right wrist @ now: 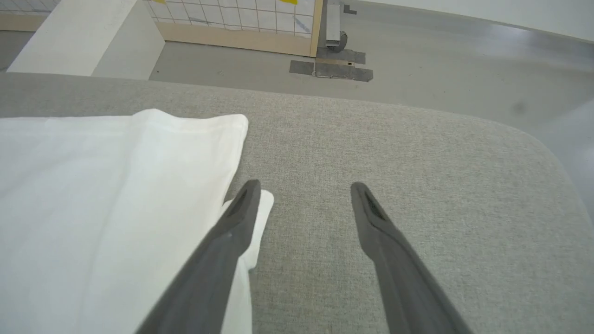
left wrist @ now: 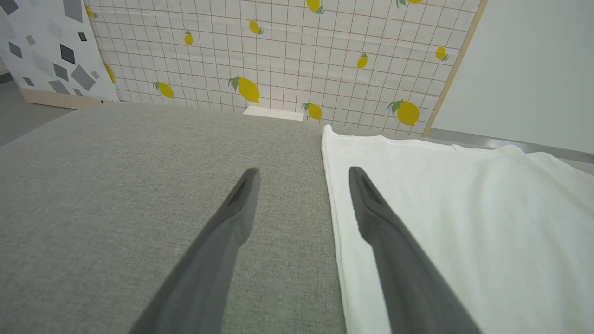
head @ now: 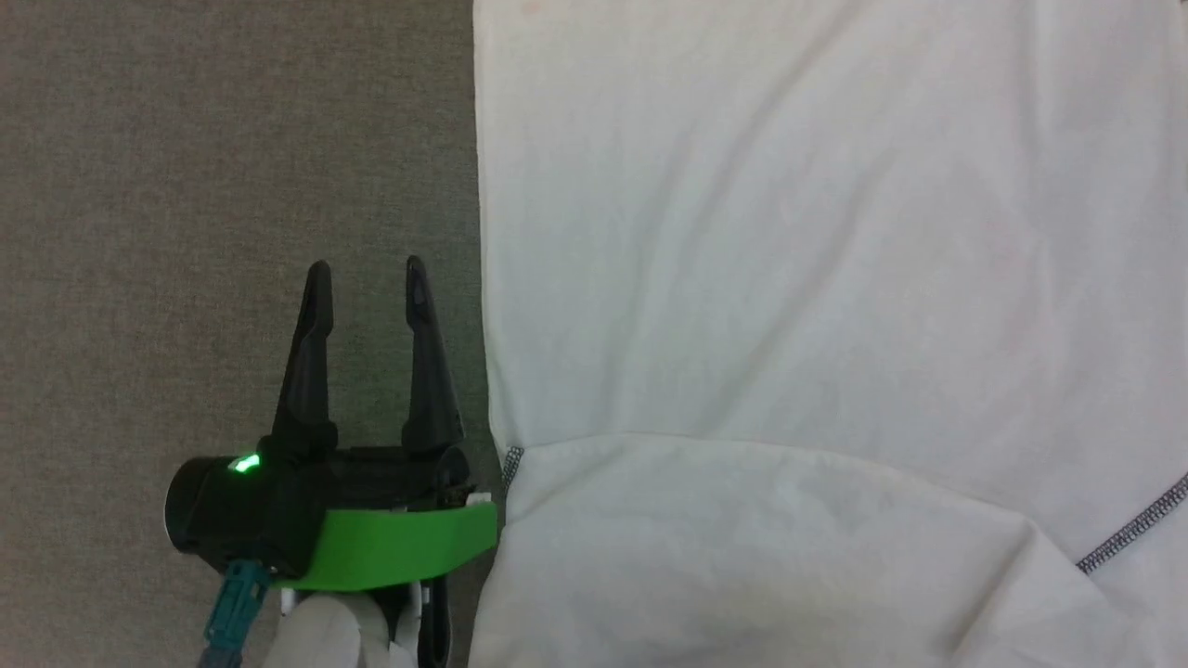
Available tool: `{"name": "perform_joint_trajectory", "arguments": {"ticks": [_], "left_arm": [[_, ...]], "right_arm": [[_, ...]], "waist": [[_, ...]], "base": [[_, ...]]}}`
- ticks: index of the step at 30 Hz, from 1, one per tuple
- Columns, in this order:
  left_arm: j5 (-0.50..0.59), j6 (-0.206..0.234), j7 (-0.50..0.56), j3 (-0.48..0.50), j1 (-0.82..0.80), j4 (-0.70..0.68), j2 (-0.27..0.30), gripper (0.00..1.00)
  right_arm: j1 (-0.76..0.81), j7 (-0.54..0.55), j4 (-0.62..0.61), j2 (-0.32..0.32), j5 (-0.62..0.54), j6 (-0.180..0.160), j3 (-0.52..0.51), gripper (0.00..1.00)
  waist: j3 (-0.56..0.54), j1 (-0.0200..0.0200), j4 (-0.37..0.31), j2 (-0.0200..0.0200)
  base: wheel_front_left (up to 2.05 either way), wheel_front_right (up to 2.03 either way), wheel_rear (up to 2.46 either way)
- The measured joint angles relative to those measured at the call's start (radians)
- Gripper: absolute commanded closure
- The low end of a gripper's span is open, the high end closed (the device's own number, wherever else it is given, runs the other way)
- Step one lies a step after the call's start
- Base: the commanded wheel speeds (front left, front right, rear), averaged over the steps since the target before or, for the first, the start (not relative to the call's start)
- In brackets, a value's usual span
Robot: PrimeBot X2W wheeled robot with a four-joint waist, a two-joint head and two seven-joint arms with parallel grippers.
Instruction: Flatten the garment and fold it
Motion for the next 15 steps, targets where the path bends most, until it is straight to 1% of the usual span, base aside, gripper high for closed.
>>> {"name": "perform_joint_trajectory", "arguments": {"ticks": [7, 15], "left_arm": [[0.023, -0.03, 0.0, 0.014, -0.002, 0.007, -0.027, 0.0], [0.038, -0.063, 0.0, 0.03, -0.006, 0.009, -0.047, 0.0]], "right_arm": [[0.029, 0.036, 0.003, -0.008, 0.022, 0.0, 0.023, 0.0], [0.044, 0.086, -0.007, -0.046, 0.049, 0.0, 0.048, 0.0]], "waist": [[0.036, 0.0, 0.028, 0.0], [0.068, 0.0, 0.047, 0.0]], "base": [[0.0, 0.0, 0.0], [0.0, 0.0, 0.0]]}}
